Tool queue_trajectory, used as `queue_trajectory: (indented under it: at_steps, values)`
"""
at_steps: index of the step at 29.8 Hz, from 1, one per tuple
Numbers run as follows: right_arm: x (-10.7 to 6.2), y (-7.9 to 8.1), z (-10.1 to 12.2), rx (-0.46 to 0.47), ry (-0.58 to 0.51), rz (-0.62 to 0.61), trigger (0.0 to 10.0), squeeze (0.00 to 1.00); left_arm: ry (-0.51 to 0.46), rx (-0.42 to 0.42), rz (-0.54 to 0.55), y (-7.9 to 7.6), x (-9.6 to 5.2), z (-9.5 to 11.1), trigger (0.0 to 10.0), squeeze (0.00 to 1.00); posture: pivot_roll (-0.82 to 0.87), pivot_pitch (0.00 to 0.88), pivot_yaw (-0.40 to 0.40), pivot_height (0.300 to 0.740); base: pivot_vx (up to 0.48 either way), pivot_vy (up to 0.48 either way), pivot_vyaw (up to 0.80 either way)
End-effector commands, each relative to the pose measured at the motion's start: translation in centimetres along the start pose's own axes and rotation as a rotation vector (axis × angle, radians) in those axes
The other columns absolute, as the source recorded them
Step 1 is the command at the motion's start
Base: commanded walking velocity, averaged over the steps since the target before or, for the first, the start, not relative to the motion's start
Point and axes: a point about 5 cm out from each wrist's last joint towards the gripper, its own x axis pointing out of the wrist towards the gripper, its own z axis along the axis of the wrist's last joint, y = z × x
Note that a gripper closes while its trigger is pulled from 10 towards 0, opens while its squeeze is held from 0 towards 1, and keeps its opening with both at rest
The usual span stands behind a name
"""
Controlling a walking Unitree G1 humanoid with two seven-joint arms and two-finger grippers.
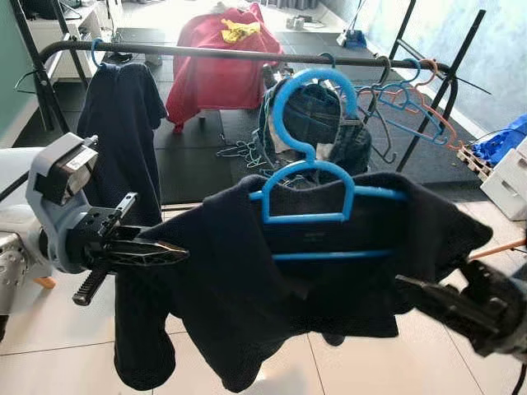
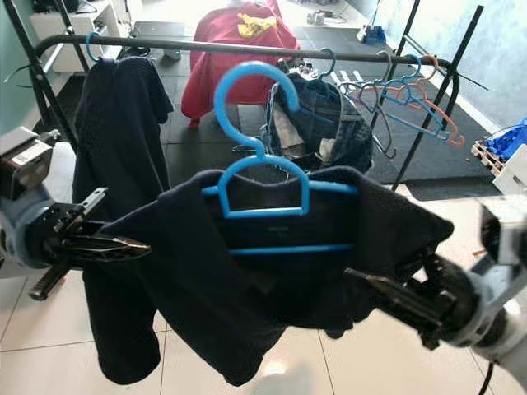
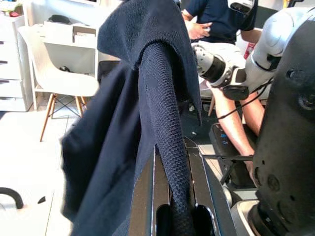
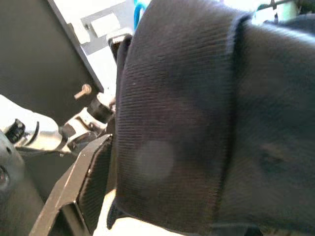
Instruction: Hang hanger
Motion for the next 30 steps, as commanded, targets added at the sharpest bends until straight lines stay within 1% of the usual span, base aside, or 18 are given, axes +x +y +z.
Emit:
queue_trajectory:
  at_steps: [1, 2, 3, 4, 7, 8, 9, 10, 13, 16, 17, 19, 20, 22, 23, 27, 28, 30]
  values:
    - [0.5, 0.5, -0.6, 0.009, 0.062, 0.026, 10.0, 0.00, -0.014, 0.012, -0.014, 0.2, 0.6, -0.1, 10.0, 0.00, -0.08, 0.108, -0.063, 0.740, 0.000, 0.000, 0.00]
    - [0.7, 0.4, -1.8, 0.025, 0.150, 0.010, 10.0, 0.00, -0.012, 0.018, -0.007, 0.3, 0.6, -0.1, 10.0, 0.00, -0.08, 0.108, -0.063, 0.740, 0.000, 0.000, 0.00]
    - [0.7, 0.4, -1.8, 0.025, 0.150, 0.010, 10.0, 0.00, -0.012, 0.018, -0.007, 0.3, 0.6, -0.1, 10.0, 0.00, -0.08, 0.108, -0.063, 0.740, 0.000, 0.000, 0.00]
    - [1.0, 0.6, -2.3, 0.037, 0.181, 0.023, 10.0, 0.00, -0.006, 0.020, -0.005, 0.4, 0.7, -0.2, 10.0, 0.00, -0.07, 0.108, -0.063, 0.740, 0.000, 0.000, 0.00]
    - [1.3, 0.9, -2.4, 0.044, 0.188, 0.038, 10.0, 0.00, -0.002, 0.021, -0.006, 0.4, 0.7, -0.2, 10.0, 0.00, -0.07, 0.108, -0.063, 0.740, 0.000, 0.000, 0.00]
    - [1.9, 1.3, -2.2, 0.047, 0.179, 0.069, 10.0, 0.00, -0.003, 0.031, 0.009, 0.6, 0.8, -0.2, 10.0, 0.00, -0.07, 0.107, -0.061, 0.740, 0.000, 0.000, 0.00]
    - [1.9, 1.3, -2.2, 0.047, 0.179, 0.069, 10.0, 0.00, -0.003, 0.031, 0.009, 0.6, 0.8, -0.2, 10.0, 0.00, -0.07, 0.107, -0.061, 0.740, 0.000, 0.000, 0.00]
    - [2.2, 1.7, -2.0, 0.046, 0.176, 0.094, 10.0, 0.00, -0.002, 0.040, 0.021, 0.8, 0.7, -0.2, 10.0, 0.00, -0.07, 0.107, -0.061, 0.740, 0.000, 0.000, 0.00]
    - [2.4, 2.0, -1.8, 0.042, 0.181, 0.107, 10.0, 0.00, 0.002, 0.048, 0.034, 1.0, 0.7, -0.2, 10.0, 0.00, -0.07, 0.107, -0.061, 0.740, 0.000, 0.000, 0.00]
    - [1.7, 2.2, -0.8, -0.010, 0.200, 0.073, 10.0, 0.00, 0.053, 0.051, 0.090, 1.5, -0.1, -0.9, 10.0, 0.00, -0.07, 0.101, -0.065, 0.740, 0.000, 0.000, 0.00]
    - [1.7, 2.2, -0.8, -0.010, 0.200, 0.073, 10.0, 0.00, 0.053, 0.051, 0.090, 1.5, -0.1, -0.9, 10.0, 0.00, -0.07, 0.101, -0.065, 0.740, 0.000, 0.000, 0.00]
    - [1.1, 2.3, -0.4, -0.045, 0.247, 0.048, 10.0, 0.00, 0.095, 0.051, 0.144, 1.9, -0.9, -1.4, 10.0, 0.00, -0.08, 0.096, -0.063, 0.740, 0.000, 0.000, 0.00]
    - [1.1, 2.3, -0.4, -0.045, 0.247, 0.048, 10.0, 0.00, 0.095, 0.051, 0.144, 1.9, -0.9, -1.4, 10.0, 0.00, -0.08, 0.096, -0.063, 0.740, 0.000, 0.000, 0.00]
    - [0.7, 2.4, -0.1, -0.069, 0.283, 0.030, 10.0, 0.00, 0.122, 0.050, 0.187, 2.2, -1.5, -1.8, 10.0, 0.00, -0.08, 0.096, -0.063, 0.740, 0.000, 0.000, 0.00]
    - [0.3, 2.3, 0.4, -0.093, 0.290, 0.003, 10.0, 0.00, 0.136, 0.052, 0.222, 2.5, -2.0, -1.9, 10.0, 0.00, -0.08, 0.093, -0.063, 0.740, 0.000, 0.000, 0.00]
    - [0.1, 2.2, 0.7, -0.108, 0.291, -0.016, 10.0, 0.00, 0.145, 0.054, 0.244, 2.7, -2.2, -2.1, 10.0, 0.00, -0.08, 0.093, -0.063, 0.740, 0.000, 0.000, 0.00]
    - [-0.1, 1.9, 1.1, -0.135, 0.298, -0.057, 10.0, 0.00, 0.151, 0.055, 0.256, 2.8, -2.4, -2.1, 10.0, 0.00, -0.08, 0.093, -0.063, 0.740, 0.000, 0.000, 0.00]
    - [-0.1, 1.9, 1.1, -0.135, 0.298, -0.057, 10.0, 0.00, 0.151, 0.055, 0.256, 2.8, -2.4, -2.1, 10.0, 0.00, -0.08, 0.093, -0.063, 0.740, 0.000, 0.000, 0.00]
